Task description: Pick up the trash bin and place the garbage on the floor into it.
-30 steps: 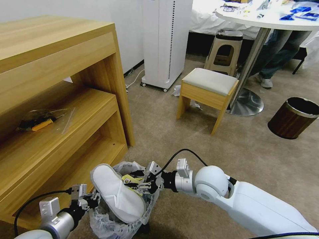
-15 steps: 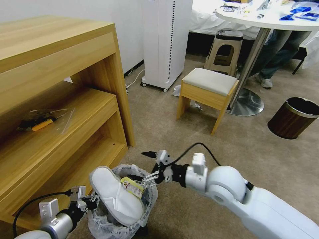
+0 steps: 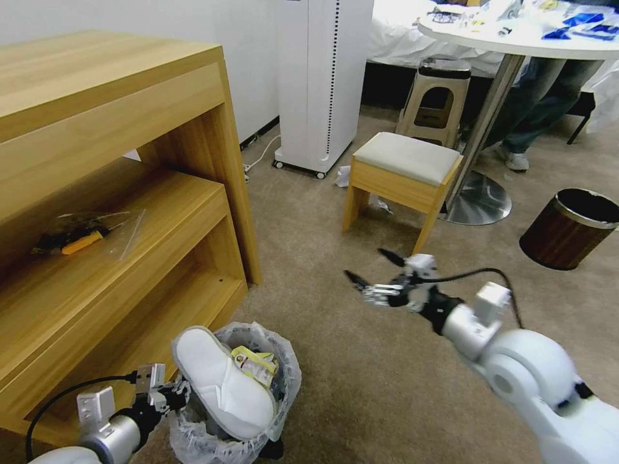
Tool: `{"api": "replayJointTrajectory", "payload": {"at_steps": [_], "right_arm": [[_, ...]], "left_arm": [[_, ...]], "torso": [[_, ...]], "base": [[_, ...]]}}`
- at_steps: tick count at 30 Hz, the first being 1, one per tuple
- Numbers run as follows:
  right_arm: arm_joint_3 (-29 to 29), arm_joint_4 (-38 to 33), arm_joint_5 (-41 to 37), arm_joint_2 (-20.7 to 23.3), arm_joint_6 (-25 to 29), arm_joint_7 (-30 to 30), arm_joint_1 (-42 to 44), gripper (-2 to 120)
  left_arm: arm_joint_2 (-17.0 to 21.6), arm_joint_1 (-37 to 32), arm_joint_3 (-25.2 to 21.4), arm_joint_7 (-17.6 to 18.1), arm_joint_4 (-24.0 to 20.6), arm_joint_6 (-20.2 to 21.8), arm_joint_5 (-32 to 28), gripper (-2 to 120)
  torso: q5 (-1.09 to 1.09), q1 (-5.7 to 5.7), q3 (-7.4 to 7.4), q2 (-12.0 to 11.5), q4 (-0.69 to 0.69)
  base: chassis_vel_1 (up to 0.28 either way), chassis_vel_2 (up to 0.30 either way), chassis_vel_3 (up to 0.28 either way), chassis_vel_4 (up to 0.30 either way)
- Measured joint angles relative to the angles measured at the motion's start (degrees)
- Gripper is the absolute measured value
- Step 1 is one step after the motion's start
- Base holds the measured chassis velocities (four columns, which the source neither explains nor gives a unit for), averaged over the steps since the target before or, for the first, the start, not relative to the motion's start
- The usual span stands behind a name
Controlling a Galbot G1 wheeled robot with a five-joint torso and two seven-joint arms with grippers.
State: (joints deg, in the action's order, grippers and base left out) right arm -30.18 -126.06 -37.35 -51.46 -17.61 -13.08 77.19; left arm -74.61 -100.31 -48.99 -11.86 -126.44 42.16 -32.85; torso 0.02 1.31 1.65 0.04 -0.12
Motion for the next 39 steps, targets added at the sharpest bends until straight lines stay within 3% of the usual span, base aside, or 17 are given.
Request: {"api": "replayJointTrajectory", "payload": {"at_steps": [8,36,38,39], "right_arm": [[-3.68,-0.17,1.35,-2.26,1.26,-1.09,3.56,100],[-0.69,0.13,1.35,-3.25,1.82,-1.21,1.80,100],[-0.66,0.14,1.35,-3.25,1.84,-1.21,1.79,100],[-0.62,0.16,1.34,-3.25,1.85,-1.21,1.79,100]], "left_arm": [[0.31,0.83,0.40,0.37,2.89,-0.02,1.17,0],[-0.18,1.74,0.62,1.14,5.63,-0.05,3.03,0],[-0.22,1.75,0.65,1.12,5.69,-0.07,3.17,2],[-0.26,1.77,0.66,1.07,5.74,-0.09,3.29,9]], "torso": [[-0.01,0.00,0.00,0.00,0.01],[0.01,0.00,0.00,0.00,0.01],[0.00,0.00,0.00,0.00,0.01],[-0.02,0.00,0.00,0.01,0.01]], "base": [[0.000,0.000,0.000,0.000],[0.000,0.000,0.000,0.000],[0.000,0.000,0.000,0.000],[0.000,0.000,0.000,0.000]]}}
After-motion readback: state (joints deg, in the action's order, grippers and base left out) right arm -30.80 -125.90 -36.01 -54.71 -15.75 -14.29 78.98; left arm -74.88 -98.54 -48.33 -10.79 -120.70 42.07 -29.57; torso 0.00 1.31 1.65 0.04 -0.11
